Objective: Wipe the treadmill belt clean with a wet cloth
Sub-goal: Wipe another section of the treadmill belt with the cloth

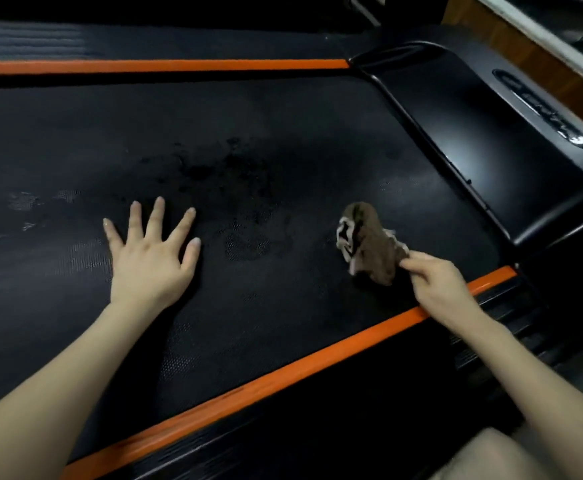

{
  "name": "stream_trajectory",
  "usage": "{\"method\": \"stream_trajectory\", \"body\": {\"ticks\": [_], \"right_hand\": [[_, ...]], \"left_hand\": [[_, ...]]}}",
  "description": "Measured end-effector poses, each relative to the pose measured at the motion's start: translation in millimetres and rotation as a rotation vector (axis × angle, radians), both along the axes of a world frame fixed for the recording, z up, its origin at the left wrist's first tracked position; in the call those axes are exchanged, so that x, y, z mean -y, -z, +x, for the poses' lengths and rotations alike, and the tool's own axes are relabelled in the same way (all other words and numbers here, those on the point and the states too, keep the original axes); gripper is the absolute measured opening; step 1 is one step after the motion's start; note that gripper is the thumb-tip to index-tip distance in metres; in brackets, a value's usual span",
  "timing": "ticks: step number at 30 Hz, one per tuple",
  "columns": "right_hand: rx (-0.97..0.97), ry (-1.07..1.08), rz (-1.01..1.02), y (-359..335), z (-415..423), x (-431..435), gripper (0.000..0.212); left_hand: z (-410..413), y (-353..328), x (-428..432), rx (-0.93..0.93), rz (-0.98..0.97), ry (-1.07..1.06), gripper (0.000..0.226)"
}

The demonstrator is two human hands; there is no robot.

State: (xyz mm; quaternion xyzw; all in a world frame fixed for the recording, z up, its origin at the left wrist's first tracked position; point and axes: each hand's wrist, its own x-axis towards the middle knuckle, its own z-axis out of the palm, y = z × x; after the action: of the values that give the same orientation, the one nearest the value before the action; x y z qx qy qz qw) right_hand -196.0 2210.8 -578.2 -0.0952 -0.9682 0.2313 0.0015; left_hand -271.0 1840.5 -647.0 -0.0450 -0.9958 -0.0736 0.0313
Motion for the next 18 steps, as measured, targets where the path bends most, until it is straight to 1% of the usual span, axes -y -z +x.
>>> {"method": "stream_trajectory", "body": {"ticks": [1,2,4,6,7,8,10,12,13,15,18], "right_hand": [[0.028,0.059,0.004,-3.2,2.3,0.9,0.032],[0.014,0.129,0.050,-8.8,2.5,5.3,0.033],[-0.151,0.187,0.186,-21.2,-2.5,12.4,0.037],[-0.353,0.111,0.208,-27.6,-8.8,21.4,0.035],[-0.359,0.017,0.184,-24.6,-14.6,27.0,0.039],[-0.313,-0.125,0.192,-19.0,-22.8,31.7,0.046],[-0.141,-0.372,0.233,-3.1,-43.1,43.6,0.061],[0.068,-0.406,0.188,7.8,-64.4,55.3,0.069],[0.123,-0.390,0.155,11.6,-70.7,60.2,0.069],[0.118,-0.393,0.161,19.6,-67.9,65.4,0.067],[0.069,-0.524,0.187,21.7,-42.3,62.0,0.069]], "left_hand": [[0.6,0.5,0.2,-0.001,0.002,0.008,0.064],[1.0,1.4,0.7,-0.003,0.004,0.015,0.064],[0.7,1.9,1.3,-0.009,0.000,0.006,0.064],[0.3,2.8,0.9,-0.004,-0.020,-0.004,0.064],[-0.3,2.8,0.7,-0.001,-0.026,-0.009,0.065],[-0.7,2.6,0.3,0.000,-0.031,-0.012,0.065],[-0.3,3.0,0.4,-0.006,-0.041,-0.013,0.065],[-0.8,2.9,0.1,-0.014,-0.048,-0.014,0.065],[-1.4,3.3,0.0,-0.012,-0.053,-0.014,0.065],[-1.3,4.9,-0.6,-0.007,-0.059,-0.015,0.065],[-0.9,5.1,-1.2,-0.023,-0.050,-0.017,0.065]]}}
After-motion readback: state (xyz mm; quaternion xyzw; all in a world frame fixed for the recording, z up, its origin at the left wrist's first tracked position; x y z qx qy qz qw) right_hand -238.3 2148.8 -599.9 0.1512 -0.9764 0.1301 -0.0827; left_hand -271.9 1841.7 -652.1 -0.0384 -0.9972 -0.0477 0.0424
